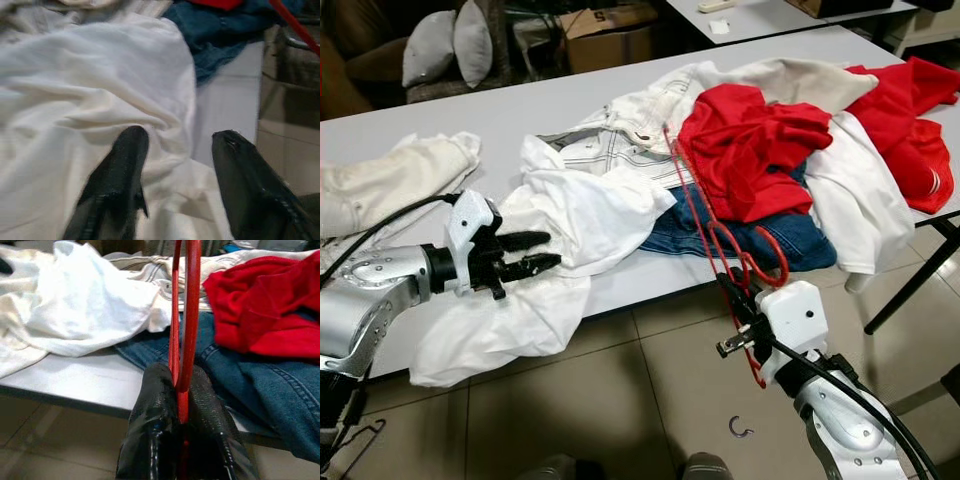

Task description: Hang hanger

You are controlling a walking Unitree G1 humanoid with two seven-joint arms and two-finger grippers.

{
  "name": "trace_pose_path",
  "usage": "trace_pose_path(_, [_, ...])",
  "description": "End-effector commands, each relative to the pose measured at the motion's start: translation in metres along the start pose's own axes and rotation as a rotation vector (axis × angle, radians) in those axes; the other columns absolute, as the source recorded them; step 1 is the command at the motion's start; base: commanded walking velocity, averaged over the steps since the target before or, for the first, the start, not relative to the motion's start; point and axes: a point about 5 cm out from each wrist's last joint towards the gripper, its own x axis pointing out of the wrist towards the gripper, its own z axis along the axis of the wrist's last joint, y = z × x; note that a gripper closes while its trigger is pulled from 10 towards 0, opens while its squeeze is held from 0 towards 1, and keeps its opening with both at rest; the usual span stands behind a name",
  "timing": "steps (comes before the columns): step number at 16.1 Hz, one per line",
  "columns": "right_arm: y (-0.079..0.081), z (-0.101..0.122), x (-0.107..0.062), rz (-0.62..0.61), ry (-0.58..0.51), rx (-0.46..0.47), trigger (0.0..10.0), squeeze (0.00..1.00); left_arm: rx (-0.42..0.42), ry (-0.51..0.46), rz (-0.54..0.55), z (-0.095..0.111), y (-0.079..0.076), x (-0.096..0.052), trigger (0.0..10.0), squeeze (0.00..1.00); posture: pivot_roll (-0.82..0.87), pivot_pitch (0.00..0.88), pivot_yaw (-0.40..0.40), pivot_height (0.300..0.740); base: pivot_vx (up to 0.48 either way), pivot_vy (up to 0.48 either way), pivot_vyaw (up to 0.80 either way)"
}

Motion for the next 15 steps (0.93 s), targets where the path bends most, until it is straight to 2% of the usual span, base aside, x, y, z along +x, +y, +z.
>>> trace_pose_path(1, [-0.004,-0.003,0.000,-0.001,0.014,-0.009,10.0,0.00,0.019,-0.012,0.033,0.006,0.005,-0.001,10.0,1.00,-0.15,0.000,0.121,0.740,0.000,0.000,0.00])
trace_pose_path(3, [-0.009,-0.004,-0.002,-0.031,0.014,0.010,10.0,0.00,-0.008,-0.033,0.045,0.006,0.007,0.006,10.0,1.00,-0.16,0.000,0.136,0.740,0.000,0.000,0.00])
trace_pose_path(4, [-0.004,0.001,-0.003,-0.007,0.024,-0.013,10.0,0.00,-0.007,0.006,0.042,0.003,0.007,0.011,10.0,1.00,-0.18,0.000,0.147,0.740,0.000,0.000,0.00])
trace_pose_path(5, [-0.002,-0.005,-0.004,-0.004,0.037,0.009,10.0,0.00,-0.036,0.041,0.067,-0.008,0.008,0.015,10.0,0.89,-0.17,0.000,0.143,0.740,0.000,0.000,0.00])
trace_pose_path(6, [-0.002,-0.005,-0.004,-0.004,0.037,0.009,10.0,0.00,-0.036,0.041,0.067,-0.008,0.008,0.015,10.0,0.89,-0.17,0.000,0.143,0.740,0.000,0.000,0.00])
trace_pose_path(7, [-0.002,-0.011,-0.003,-0.003,0.057,0.012,10.0,0.00,-0.064,0.081,0.087,-0.020,0.009,0.017,10.0,0.00,-0.18,0.000,0.148,0.740,0.000,0.000,0.00])
trace_pose_path(11, [-0.004,-0.007,-0.002,-0.008,0.055,0.009,10.0,0.00,-0.084,0.158,0.067,-0.033,0.011,0.013,10.0,0.00,-0.20,0.000,0.156,0.740,0.000,0.000,0.00])
trace_pose_path(12, [-0.004,-0.006,-0.001,0.001,0.054,0.000,10.0,0.00,-0.076,0.174,0.071,-0.034,0.014,0.011,8.7,0.00,-0.20,0.000,0.156,0.740,0.000,0.000,0.00])
trace_pose_path(13, [-0.004,-0.005,0.000,0.006,0.049,-0.003,10.0,0.00,-0.054,0.197,0.087,-0.036,0.018,0.008,4.7,0.00,-0.20,0.000,0.154,0.740,0.000,0.000,0.00])
trace_pose_path(14, [-0.005,-0.005,0.000,0.007,0.049,-0.003,10.0,0.00,-0.029,0.226,0.095,-0.038,0.020,0.005,3.9,0.00,-0.20,0.000,0.152,0.740,0.000,0.000,0.00])
trace_pose_path(15, [-0.006,-0.005,0.000,0.008,0.050,-0.005,10.0,0.00,-0.017,0.247,0.103,-0.041,0.023,0.003,2.4,0.00,-0.20,0.000,0.147,0.740,0.000,0.000,0.00])
